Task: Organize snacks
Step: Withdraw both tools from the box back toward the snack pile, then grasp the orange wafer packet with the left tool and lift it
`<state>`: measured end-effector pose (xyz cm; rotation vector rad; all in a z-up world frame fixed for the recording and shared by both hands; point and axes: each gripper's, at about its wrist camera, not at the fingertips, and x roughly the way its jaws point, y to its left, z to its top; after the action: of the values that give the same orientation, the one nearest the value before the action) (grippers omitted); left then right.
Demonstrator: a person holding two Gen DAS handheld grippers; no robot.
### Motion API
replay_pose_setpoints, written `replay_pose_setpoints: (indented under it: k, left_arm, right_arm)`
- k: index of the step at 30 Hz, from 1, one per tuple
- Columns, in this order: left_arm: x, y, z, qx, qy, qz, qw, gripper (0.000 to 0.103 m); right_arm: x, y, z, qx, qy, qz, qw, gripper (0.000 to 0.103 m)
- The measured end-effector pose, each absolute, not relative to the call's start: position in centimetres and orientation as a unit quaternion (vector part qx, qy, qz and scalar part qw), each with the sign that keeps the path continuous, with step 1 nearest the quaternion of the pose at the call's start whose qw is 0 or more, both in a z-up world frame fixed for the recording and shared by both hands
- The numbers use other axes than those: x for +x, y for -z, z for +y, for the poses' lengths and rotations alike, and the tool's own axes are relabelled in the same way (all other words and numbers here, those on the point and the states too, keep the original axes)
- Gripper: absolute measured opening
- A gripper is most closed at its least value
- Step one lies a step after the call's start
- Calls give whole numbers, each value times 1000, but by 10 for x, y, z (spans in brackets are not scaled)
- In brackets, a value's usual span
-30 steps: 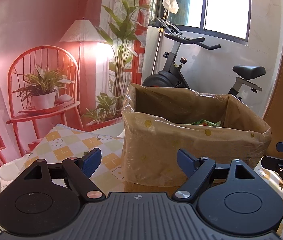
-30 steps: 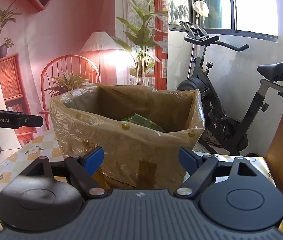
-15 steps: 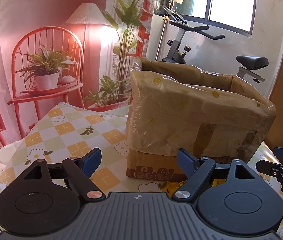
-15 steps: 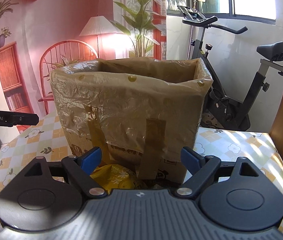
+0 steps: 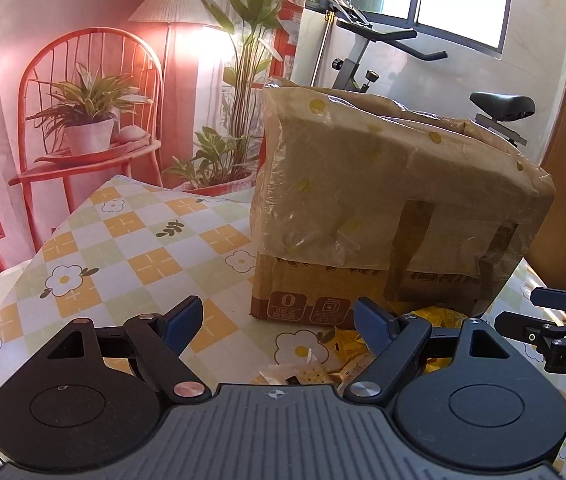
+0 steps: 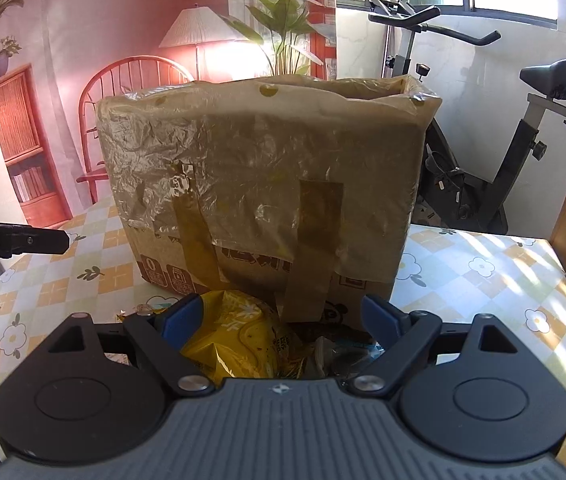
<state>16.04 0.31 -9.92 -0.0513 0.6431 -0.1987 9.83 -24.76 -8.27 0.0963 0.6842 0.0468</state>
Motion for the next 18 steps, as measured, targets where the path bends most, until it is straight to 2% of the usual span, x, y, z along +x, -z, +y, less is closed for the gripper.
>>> replay_pose_setpoints:
  k: [6, 12, 18]
  left_arm:
    - [155, 111, -6, -21, 138, 330, 934, 85]
    - [148, 141, -28, 30, 215, 358, 908, 85]
    - [141, 152, -39, 62, 280, 354, 890, 85]
  right_arm:
    - [104, 89, -246, 60, -33, 344, 936, 88]
    - [97, 97, -252, 61, -25, 361, 930, 88]
    - [83, 112, -266, 70, -6, 378, 923, 88]
